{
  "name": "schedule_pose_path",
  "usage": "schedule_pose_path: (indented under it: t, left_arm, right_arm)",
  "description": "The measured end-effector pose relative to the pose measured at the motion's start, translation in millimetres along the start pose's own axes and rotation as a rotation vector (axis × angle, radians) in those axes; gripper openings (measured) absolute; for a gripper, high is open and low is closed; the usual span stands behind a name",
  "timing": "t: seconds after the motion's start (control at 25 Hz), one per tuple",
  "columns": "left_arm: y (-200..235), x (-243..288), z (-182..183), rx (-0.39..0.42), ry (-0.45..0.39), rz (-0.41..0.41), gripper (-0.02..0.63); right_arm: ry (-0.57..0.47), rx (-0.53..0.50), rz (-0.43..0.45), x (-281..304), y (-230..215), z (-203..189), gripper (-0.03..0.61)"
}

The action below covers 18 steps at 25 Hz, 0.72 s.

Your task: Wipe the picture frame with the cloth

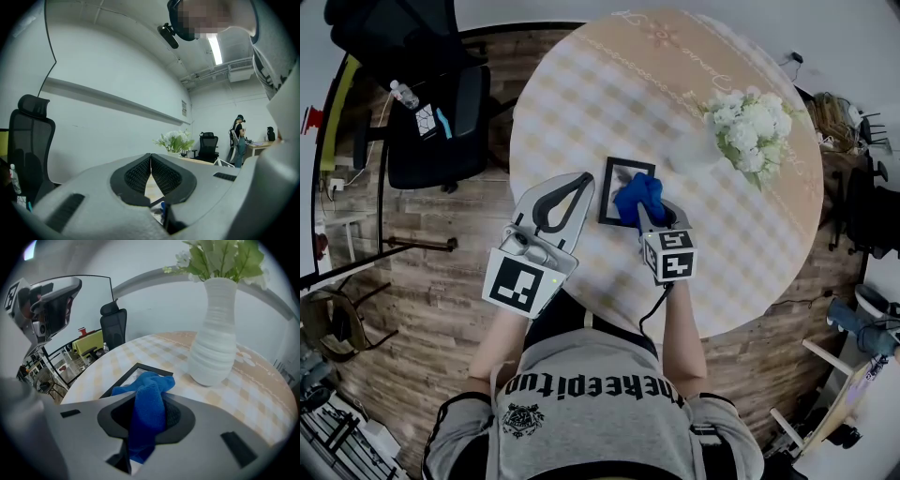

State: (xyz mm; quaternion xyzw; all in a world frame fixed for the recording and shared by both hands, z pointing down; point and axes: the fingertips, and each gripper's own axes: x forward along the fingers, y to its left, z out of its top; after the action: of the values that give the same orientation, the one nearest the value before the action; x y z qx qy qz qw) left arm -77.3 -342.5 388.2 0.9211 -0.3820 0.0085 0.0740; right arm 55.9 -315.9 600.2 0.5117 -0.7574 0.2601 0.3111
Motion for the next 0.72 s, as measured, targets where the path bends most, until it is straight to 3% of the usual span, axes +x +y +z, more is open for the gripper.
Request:
schedule_pose_path:
  t: [0.32,0.52,0.72]
  left_arm:
    - [-3.9,-14.3,-1.0,0.025,-0.018,-0.006,0.018]
    - [-6.3,-24.2,-2.5,0.083,-0.014,-0.007,0.018]
    - [-5.9,-30.4,-3.9,0.069,-0.007,0.001,0.018]
  right_arm:
    - [-0.003,-0.051,0.072,19.5,35.2,8.6,0.092]
    - [-0.021,-0.068,0.115,29.8,57.7,18.7,0.092]
    - [-0.039,-0.065,0.162,31.5,73.4,26.2,0.092]
